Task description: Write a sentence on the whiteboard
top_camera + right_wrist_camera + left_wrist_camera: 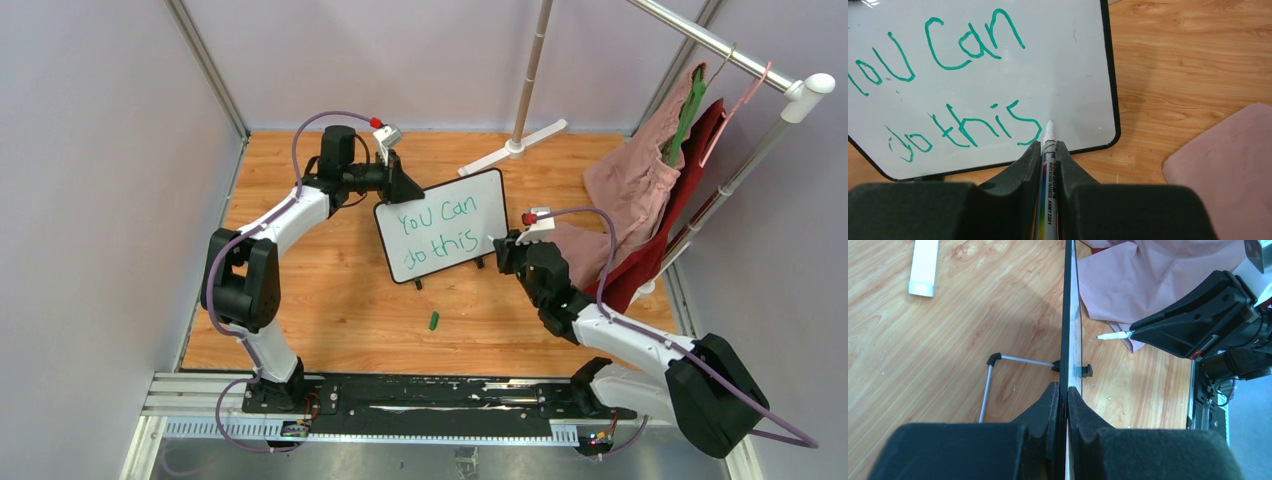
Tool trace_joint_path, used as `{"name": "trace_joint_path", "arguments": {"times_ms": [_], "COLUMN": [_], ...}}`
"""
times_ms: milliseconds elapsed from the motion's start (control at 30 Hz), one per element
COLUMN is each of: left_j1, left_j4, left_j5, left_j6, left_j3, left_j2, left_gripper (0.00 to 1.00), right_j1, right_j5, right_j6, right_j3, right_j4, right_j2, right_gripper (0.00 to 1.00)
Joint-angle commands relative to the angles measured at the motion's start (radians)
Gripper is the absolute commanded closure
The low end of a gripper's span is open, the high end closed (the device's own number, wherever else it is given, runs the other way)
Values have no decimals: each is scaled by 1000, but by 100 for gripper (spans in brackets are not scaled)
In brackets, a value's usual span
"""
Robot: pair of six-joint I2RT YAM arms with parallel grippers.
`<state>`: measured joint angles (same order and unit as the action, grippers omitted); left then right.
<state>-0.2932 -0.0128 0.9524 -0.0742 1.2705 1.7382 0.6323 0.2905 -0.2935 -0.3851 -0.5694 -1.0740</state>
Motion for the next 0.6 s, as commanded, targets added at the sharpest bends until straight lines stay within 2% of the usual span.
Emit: {"name": "trace_joint_path", "arguments": {"times_ms": [0, 567], "left_j1": [-34, -37], "left_j4": [109, 112], "left_j5": [-34, -37], "left_j6": [31, 33], "left_j3": [-25, -26], "left_j2": [40, 40], "left_gripper": [100, 100], "right_j1": [-14, -15], "right_j5": [-40, -24], "right_j6": [-10, -12], "right_j3": [-38, -49], "right_j4": [6, 0], "right_j2": [-13, -76], "right_gripper": [100, 100]}}
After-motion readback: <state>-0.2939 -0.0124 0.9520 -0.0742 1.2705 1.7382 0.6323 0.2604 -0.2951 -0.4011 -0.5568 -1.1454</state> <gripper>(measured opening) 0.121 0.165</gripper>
